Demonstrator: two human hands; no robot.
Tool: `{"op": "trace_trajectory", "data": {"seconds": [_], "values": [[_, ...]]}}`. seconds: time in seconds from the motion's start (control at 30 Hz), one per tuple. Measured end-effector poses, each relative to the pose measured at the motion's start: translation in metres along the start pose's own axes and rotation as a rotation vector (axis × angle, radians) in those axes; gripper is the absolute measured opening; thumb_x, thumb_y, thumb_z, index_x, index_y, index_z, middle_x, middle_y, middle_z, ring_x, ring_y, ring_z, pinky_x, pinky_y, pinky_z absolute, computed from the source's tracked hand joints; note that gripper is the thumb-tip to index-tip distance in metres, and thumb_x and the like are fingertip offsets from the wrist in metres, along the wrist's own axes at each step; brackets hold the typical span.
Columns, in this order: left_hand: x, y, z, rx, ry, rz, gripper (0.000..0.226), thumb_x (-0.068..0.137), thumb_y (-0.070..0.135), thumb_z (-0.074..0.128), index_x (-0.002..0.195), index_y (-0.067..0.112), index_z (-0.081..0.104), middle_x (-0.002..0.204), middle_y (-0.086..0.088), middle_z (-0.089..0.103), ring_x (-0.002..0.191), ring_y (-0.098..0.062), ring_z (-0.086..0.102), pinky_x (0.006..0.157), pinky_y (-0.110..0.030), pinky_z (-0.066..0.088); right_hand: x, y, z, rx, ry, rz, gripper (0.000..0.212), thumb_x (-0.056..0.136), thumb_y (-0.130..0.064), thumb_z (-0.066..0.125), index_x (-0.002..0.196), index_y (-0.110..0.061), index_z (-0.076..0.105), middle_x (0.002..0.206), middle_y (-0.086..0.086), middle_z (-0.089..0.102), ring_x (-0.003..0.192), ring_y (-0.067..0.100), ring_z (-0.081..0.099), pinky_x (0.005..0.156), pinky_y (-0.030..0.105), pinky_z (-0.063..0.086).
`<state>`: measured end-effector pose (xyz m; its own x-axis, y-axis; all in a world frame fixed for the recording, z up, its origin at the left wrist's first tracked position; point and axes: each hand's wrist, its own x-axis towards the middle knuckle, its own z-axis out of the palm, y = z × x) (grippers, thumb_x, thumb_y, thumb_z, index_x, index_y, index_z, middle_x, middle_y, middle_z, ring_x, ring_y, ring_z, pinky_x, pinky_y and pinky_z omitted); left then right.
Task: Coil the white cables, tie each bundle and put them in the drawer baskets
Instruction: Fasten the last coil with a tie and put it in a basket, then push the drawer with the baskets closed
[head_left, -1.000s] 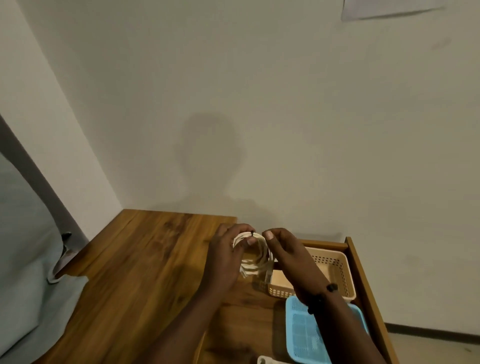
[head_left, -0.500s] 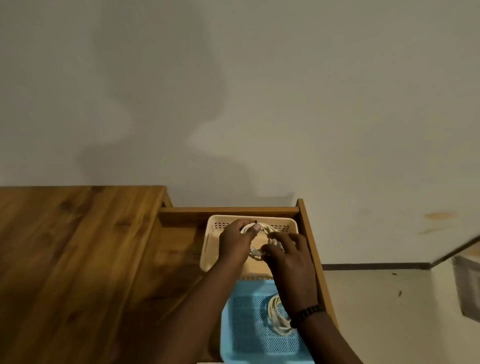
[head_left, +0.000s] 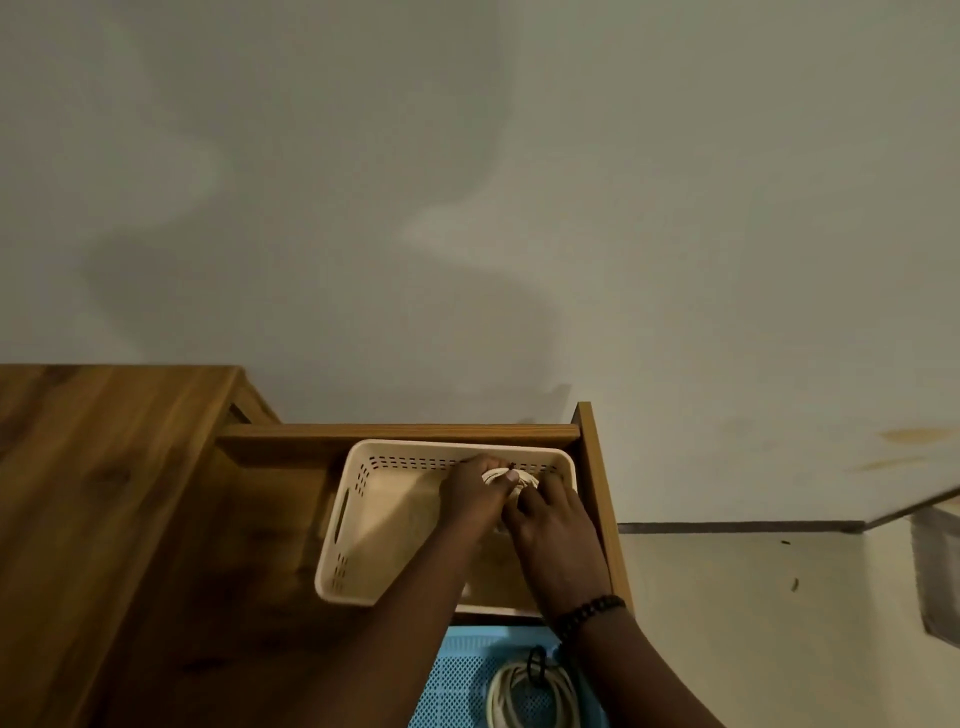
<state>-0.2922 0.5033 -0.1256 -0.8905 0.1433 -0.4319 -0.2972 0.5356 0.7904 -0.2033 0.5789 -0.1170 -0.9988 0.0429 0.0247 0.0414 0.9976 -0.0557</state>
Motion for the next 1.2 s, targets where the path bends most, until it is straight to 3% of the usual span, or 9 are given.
{"op": "trace_trajectory", "data": {"seconds": [0.13,0.27,0.43,0.6,0.73,0.93,1.07,1.2], "values": [[0.008,-0.011,0.017,-0.027,0.049,-0.074,0.022,0.086,0.035,0.066,0.104,0.023,0.071,0.113,0.0,0.066,0.107,-0.025,0.059,0.093,-0.046,0.052,0.004,0.008,0.012,-0.006,-0.013,0.017,0.054,0.045,-0.028,0.095,0.093,-0.013,0.076,0.089,0.007,0.074,0.094,0.029,0.067,0.073,0.036,0.058],[0.013,-0.029,0.031,-0.102,0.13,-0.128,0.065,0.069,0.062,0.061,0.12,0.021,0.058,0.118,-0.002,0.063,0.11,-0.025,0.06,0.091,-0.044,0.054,0.008,0.01,0.015,-0.026,0.012,0.02,0.055,0.044,-0.028,0.095,0.092,-0.008,0.076,0.085,0.008,0.075,0.094,0.03,0.067,0.074,0.038,0.058],[-0.009,-0.016,0.015,-0.108,0.176,-0.105,0.043,0.094,0.037,0.058,0.129,0.012,0.051,0.124,-0.007,0.06,0.112,-0.025,0.059,0.087,-0.032,0.049,0.005,0.012,0.01,0.037,0.016,0.032,0.046,0.049,-0.028,0.093,0.091,-0.018,0.075,0.09,0.004,0.073,0.098,0.026,0.065,0.073,0.036,0.057],[-0.031,-0.022,-0.002,0.027,0.217,0.046,0.036,0.099,0.034,0.049,0.124,0.01,0.056,0.12,-0.009,0.065,0.107,-0.025,0.062,0.088,-0.034,0.05,-0.01,0.019,-0.009,0.158,0.114,0.136,0.054,0.053,-0.016,0.09,0.103,-0.014,0.07,0.105,0.006,0.07,0.097,0.026,0.064,0.079,0.036,0.057],[-0.062,-0.028,-0.016,0.101,0.266,0.198,0.032,0.099,0.031,0.049,0.121,0.01,0.058,0.115,-0.007,0.066,0.105,-0.022,0.061,0.083,-0.026,0.046,-0.032,0.009,-0.025,0.204,0.241,0.204,0.053,0.059,-0.008,0.088,0.109,-0.012,0.068,0.106,0.007,0.071,0.093,0.027,0.064,0.075,0.037,0.056],[-0.123,-0.044,-0.048,0.237,0.279,0.326,0.034,0.098,0.032,0.05,0.125,0.01,0.054,0.12,-0.011,0.063,0.111,-0.027,0.057,0.088,-0.038,0.05,-0.083,-0.038,-0.053,0.188,0.403,0.182,0.045,0.065,0.0,0.082,0.106,-0.008,0.068,0.108,0.009,0.07,0.095,0.026,0.064,0.077,0.035,0.056],[-0.173,-0.06,-0.083,0.365,0.284,0.451,0.033,0.099,0.029,0.048,0.124,0.009,0.055,0.121,-0.011,0.062,0.113,-0.026,0.056,0.089,-0.036,0.048,-0.129,-0.078,-0.068,0.188,0.466,0.184,0.038,0.065,-0.001,0.081,0.099,-0.01,0.069,0.099,0.007,0.07,0.087,0.024,0.064,0.069,0.034,0.056],[-0.236,-0.096,-0.115,0.546,0.263,0.523,0.033,0.1,0.032,0.045,0.123,0.011,0.054,0.122,-0.008,0.06,0.113,-0.024,0.054,0.092,-0.034,0.046,-0.185,-0.137,-0.068,0.185,0.41,0.178,0.026,0.065,0.0,0.075,0.087,-0.011,0.067,0.083,0.006,0.067,0.074,0.027,0.061,0.063,0.038,0.05]]}}
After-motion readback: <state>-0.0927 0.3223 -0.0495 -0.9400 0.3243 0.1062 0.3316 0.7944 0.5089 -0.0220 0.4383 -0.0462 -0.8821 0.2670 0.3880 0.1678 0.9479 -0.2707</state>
